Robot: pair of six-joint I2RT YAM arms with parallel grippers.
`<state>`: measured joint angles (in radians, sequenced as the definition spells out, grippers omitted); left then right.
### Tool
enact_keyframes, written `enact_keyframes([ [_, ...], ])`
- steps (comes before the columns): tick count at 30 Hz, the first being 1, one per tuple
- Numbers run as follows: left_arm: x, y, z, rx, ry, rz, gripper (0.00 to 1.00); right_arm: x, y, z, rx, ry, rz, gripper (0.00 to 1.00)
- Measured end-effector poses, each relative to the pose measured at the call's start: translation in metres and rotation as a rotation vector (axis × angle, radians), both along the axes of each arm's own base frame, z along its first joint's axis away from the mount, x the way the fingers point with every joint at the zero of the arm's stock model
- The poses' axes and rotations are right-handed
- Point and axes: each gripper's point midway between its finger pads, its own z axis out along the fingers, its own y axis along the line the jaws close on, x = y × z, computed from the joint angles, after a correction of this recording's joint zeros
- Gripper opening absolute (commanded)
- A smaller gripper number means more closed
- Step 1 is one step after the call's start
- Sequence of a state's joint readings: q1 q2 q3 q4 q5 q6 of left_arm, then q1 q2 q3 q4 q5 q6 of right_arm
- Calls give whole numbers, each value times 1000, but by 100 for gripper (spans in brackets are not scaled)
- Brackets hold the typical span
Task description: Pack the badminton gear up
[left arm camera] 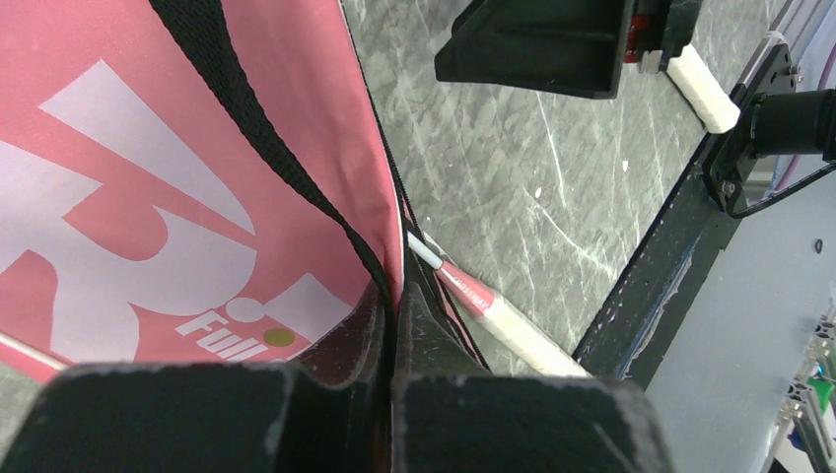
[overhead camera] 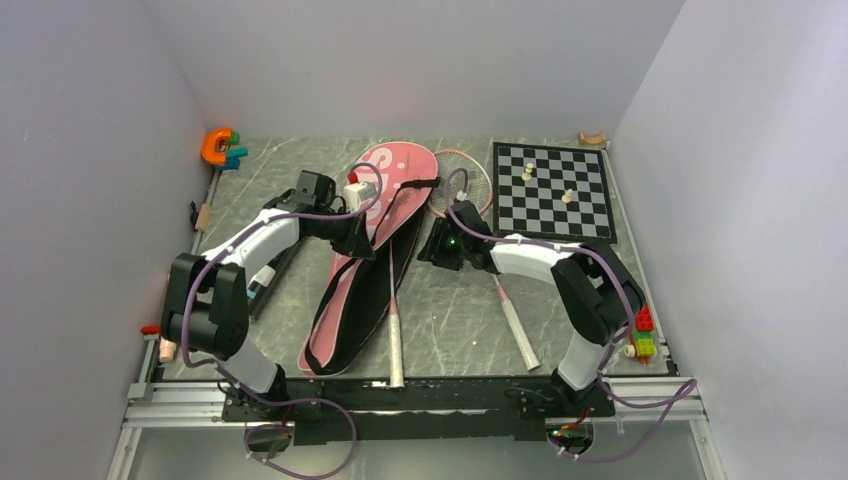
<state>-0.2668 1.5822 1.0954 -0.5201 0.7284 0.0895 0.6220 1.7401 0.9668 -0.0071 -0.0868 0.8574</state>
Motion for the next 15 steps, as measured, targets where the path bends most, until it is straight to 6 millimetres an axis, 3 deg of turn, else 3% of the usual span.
enact_keyframes([
  [4,-1,-1,-11,-1,39,-7,0,-1,0,-2,3,0,7,50],
  [10,-2,-2,-12,-3,46,-9,0,17,23,-15,74,-1,21,48],
  [12,-2,-2,-12,-3,46,-10,0,22,35,-22,117,18,28,45],
  [15,-2,-2,-12,-3,45,-11,0,33,48,-23,163,15,26,32],
])
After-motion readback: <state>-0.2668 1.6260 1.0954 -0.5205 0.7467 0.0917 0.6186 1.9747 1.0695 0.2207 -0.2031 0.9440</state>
